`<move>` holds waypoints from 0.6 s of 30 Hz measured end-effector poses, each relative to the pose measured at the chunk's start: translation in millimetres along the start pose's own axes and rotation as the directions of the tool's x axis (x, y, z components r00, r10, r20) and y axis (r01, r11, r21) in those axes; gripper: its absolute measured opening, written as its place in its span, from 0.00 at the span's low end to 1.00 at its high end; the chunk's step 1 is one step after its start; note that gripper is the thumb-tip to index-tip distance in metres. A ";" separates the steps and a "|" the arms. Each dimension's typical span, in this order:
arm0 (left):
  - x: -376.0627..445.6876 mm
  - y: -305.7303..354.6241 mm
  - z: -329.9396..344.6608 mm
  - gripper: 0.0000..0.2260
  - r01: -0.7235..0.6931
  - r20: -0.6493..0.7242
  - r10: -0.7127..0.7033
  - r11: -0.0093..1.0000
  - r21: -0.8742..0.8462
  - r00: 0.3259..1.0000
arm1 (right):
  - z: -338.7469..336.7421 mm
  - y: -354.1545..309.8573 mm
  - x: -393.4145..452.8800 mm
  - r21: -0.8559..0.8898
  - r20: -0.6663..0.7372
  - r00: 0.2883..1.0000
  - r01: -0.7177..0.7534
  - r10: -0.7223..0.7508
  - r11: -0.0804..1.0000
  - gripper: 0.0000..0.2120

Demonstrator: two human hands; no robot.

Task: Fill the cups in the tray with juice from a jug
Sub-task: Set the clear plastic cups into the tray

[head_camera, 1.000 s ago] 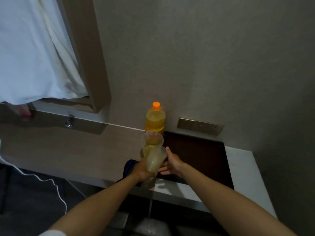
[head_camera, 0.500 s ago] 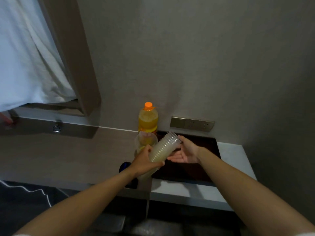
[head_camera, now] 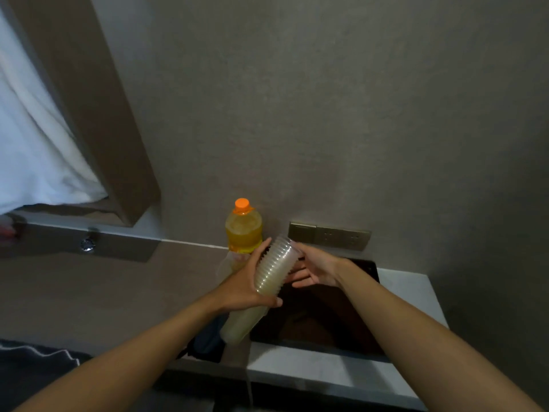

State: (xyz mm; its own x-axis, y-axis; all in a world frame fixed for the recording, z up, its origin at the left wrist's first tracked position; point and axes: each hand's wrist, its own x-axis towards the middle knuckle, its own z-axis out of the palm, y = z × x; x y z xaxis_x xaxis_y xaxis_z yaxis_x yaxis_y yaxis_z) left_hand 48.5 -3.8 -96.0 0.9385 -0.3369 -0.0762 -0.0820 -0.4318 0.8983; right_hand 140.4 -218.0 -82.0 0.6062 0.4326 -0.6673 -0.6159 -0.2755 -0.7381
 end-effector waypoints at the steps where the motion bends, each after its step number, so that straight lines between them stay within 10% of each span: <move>1: 4.0 2.2 0.8 0.54 0.006 -0.020 -0.007 0.999 -0.046 1.000 | -3.6 -3.2 2.7 -0.004 0.014 1.000 0.014 -0.014 1.000 0.27; 6: 21.3 18.5 6.0 0.39 0.043 -0.132 -0.055 0.995 -0.093 0.990 | -18.8 -21.2 18.0 0.009 0.057 0.996 0.073 -0.074 0.997 0.16; 18: 30.7 22.2 5.0 0.35 0.070 -0.220 -0.092 0.992 -0.105 0.971 | -32.3 -58.1 20.7 -0.386 0.145 0.971 0.235 -0.193 0.892 0.25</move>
State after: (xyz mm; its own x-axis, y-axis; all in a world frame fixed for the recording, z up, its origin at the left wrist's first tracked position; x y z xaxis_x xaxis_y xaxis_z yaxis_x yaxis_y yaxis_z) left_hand 73.8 -27.9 -80.6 0.9927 -0.1036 -0.0611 0.0194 -0.3637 0.9313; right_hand 205.0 -220.7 -56.1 0.6340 0.5973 -0.4912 -0.2132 -0.4755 -0.8535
